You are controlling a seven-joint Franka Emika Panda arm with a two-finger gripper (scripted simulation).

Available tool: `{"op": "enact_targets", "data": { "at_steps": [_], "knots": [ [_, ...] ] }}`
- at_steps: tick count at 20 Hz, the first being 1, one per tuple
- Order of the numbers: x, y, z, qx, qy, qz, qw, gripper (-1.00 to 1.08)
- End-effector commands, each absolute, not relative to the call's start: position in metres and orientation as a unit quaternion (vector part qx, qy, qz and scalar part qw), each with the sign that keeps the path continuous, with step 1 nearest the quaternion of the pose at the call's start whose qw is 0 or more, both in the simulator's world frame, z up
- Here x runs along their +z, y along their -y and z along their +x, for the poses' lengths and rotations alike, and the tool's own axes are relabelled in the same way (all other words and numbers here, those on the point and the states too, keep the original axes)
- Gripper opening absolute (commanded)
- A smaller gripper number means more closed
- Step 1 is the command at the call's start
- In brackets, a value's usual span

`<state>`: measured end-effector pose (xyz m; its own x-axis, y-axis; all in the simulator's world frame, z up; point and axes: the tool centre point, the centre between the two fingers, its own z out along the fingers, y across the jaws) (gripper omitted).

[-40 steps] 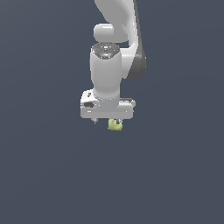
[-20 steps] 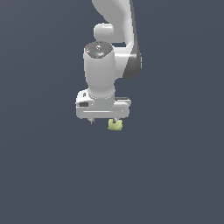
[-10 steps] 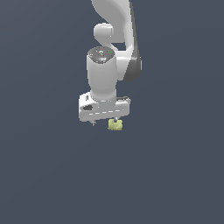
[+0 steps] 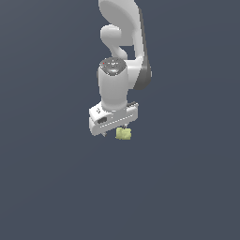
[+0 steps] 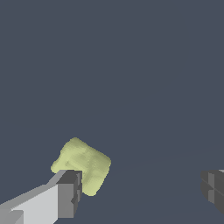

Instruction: Pick up the object and move it to a goal position.

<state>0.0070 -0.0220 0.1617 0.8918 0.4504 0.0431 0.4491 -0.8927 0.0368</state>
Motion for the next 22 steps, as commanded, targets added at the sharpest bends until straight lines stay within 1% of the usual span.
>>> {"op": "enact_targets", "data": {
  "at_steps": [1, 22],
  "knots": [
    [0.155, 0.02, 0.003, 0.022, -0.268, 0.963, 0.013, 1.0],
    [0.108, -0.005, -0.036, 0.004, -0.556, 0.831, 0.008, 1.0]
  ]
}}
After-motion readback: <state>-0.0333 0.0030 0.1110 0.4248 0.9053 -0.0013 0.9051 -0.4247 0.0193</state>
